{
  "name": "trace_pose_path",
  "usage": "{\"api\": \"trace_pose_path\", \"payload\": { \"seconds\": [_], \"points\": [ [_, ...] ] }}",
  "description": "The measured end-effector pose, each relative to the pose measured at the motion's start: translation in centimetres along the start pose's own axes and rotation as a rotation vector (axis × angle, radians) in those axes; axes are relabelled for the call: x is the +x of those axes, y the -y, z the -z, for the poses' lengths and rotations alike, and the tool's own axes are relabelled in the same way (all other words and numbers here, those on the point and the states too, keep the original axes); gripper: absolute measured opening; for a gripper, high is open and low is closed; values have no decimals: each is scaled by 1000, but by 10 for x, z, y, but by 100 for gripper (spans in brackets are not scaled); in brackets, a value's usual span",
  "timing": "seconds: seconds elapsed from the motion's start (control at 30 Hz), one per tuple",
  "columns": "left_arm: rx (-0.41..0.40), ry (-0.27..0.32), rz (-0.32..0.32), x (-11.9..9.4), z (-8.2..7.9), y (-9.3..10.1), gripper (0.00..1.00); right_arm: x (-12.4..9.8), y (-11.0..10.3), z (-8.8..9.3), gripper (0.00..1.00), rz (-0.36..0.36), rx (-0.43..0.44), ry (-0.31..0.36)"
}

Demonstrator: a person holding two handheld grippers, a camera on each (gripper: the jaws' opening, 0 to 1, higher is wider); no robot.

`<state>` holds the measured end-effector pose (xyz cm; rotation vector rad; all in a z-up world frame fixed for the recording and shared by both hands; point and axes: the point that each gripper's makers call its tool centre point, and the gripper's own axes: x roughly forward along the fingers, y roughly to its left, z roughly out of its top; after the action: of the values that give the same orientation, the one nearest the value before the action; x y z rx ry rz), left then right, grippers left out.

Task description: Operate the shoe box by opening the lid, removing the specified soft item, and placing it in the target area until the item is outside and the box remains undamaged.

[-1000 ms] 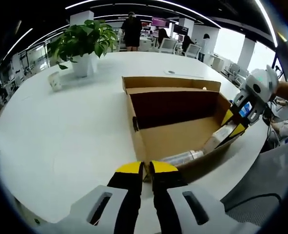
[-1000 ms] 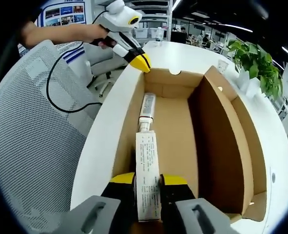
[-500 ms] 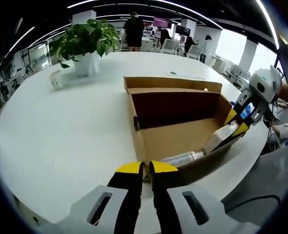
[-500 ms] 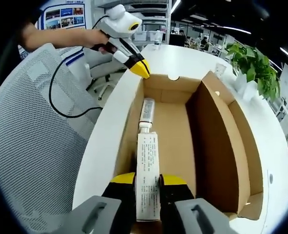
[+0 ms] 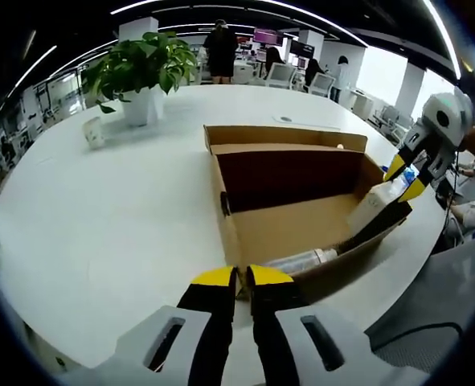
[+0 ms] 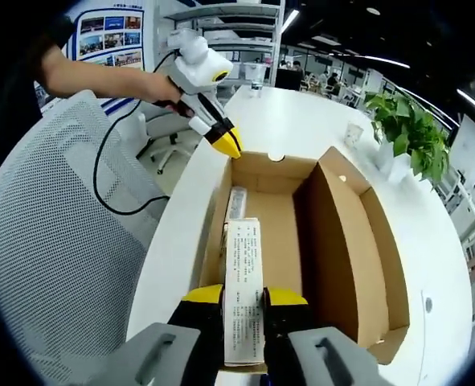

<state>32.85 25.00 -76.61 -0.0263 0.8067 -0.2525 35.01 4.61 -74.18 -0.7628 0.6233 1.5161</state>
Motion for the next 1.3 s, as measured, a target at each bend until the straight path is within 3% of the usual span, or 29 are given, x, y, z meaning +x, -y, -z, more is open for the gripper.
{"api": "trace_pose_path", "payload": {
  "seconds": [0.5,1.3],
  "points": [
    [-11,-8,-2,0,1,0,4,-50,1,-10,14,14,-25,31],
    [-19,-21,-1,0,1,2,4,-124,18,21,14,101,-19,20]
  ]
}}
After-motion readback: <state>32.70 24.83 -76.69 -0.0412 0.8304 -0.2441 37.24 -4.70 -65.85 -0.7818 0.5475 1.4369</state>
